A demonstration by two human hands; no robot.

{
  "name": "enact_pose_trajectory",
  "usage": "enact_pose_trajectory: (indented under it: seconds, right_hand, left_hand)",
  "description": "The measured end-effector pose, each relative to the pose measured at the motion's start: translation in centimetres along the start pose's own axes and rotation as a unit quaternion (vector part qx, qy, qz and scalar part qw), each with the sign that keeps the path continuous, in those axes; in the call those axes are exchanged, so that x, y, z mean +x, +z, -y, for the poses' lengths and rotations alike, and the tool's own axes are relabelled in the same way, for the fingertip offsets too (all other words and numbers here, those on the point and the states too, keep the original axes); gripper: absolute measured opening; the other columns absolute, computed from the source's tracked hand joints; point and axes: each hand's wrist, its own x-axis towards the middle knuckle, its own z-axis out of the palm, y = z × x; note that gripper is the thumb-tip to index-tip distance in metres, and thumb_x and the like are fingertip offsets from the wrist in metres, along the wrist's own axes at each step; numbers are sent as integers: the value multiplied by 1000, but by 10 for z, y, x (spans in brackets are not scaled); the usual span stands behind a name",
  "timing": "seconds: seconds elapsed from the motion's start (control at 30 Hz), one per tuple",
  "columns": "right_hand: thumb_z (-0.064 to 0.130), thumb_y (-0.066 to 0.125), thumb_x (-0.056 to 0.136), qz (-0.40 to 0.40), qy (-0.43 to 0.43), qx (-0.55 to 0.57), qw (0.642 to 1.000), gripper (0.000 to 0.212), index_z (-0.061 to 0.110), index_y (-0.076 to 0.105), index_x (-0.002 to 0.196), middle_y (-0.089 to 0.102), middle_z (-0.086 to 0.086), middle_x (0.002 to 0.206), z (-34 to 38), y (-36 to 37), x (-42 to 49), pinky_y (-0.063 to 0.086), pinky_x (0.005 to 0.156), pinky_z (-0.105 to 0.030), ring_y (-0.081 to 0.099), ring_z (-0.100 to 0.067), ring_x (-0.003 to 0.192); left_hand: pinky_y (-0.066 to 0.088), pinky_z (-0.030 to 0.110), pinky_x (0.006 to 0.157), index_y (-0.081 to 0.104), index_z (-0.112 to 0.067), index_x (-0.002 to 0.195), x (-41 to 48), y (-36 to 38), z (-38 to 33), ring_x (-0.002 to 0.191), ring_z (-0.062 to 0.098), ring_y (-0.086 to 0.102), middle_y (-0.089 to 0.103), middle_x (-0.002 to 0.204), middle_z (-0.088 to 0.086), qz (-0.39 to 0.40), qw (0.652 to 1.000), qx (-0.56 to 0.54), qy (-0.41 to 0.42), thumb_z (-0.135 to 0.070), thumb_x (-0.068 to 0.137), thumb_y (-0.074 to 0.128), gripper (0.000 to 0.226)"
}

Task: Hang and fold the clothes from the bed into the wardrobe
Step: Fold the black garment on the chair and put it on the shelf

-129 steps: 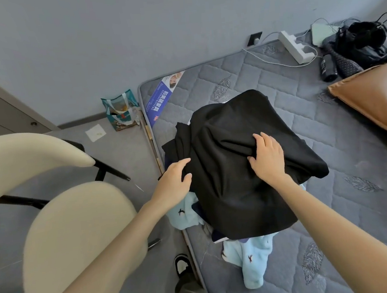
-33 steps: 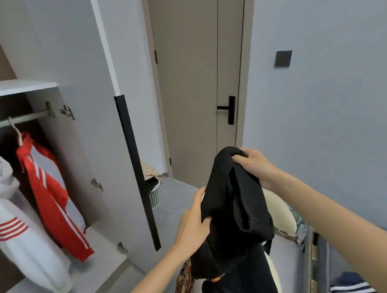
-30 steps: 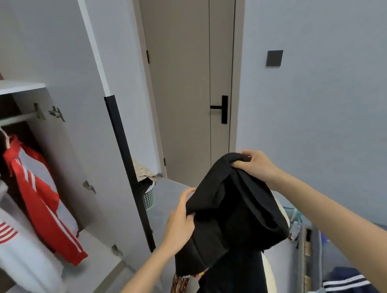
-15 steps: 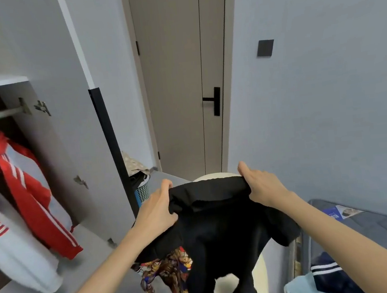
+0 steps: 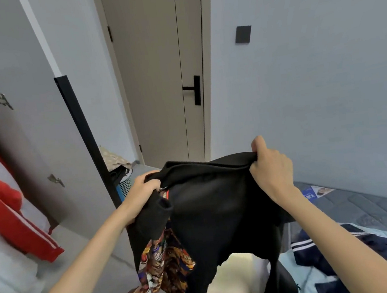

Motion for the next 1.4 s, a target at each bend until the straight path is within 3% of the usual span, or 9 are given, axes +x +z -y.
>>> enact_pose_trajectory:
  seconds: [0.07,0.13,0.27,0.37,0.5,0.67,0.83,1.1,1.4]
  right_hand:
    - [-5,42,68,-4,-3,5,1000,32,17,36,91,41,-2,52,-3,2,9,19,45,-29,31,-23,45]
    - [-1,44,70,37,-1,-12,999,27,16,43,90,42,-2,55,-6,12,15,22,47,-29,35,-24,48]
    - [5,48,75,160,4,-42,986,24,15,56,95,55,-6,73,-18,53,16,33,58,-31,52,-32,69]
    - [6,50,75,222,-15,-52,974,26,16,59,97,65,-11,90,-30,96,18,35,61,-31,61,-35,82]
    - [5,48,81,258,-60,-57,963,23,15,57,99,64,-9,92,-41,151,35,36,58,-31,61,-33,85]
    - [5,45,89,304,-105,-88,943,20,15,54,105,65,-5,97,-46,234,84,46,69,-35,60,-28,90]
    - [5,45,91,349,-145,-133,916,30,16,51,118,61,-5,111,-51,314,122,36,81,-35,47,-28,112]
    - [4,43,93,419,-74,-10,905,42,19,47,133,47,-4,132,-64,411,131,46,79,-37,42,-26,114]
    - [13,43,98,542,70,91,833,32,18,56,126,56,-5,130,-92,438,54,51,90,-38,55,-24,114]
  left_hand:
    - [29,23,47,39,-23,56,11,0,1,40,6,36,37,45,-8,21,994,-44,-95,-17,71,51,19]
    - [29,25,51,38,-20,59,26,0,9,44,9,41,41,48,-4,48,988,27,-146,-14,79,51,25]
    - [39,29,63,58,-14,85,54,10,44,76,17,57,60,76,0,73,967,223,-97,-15,92,47,14]
    - [44,33,76,56,-8,111,73,15,80,97,24,58,62,103,5,69,929,359,-62,-13,96,46,19]
    - [49,45,77,51,-7,106,111,20,121,92,29,58,60,100,11,58,885,458,-52,-6,94,43,14]
    - [43,35,73,51,-14,113,189,26,169,102,26,54,55,111,7,14,838,541,-67,-11,96,44,19]
    - [41,36,77,53,-17,127,258,33,211,109,28,45,44,117,9,-1,794,597,-115,-13,95,46,34]
    - [39,40,99,36,-17,146,309,52,273,116,35,49,39,129,18,-45,893,382,-235,-18,102,36,44]
    - [40,31,100,29,-20,149,262,102,313,123,23,50,38,145,11,10,918,275,-287,-16,101,40,49]
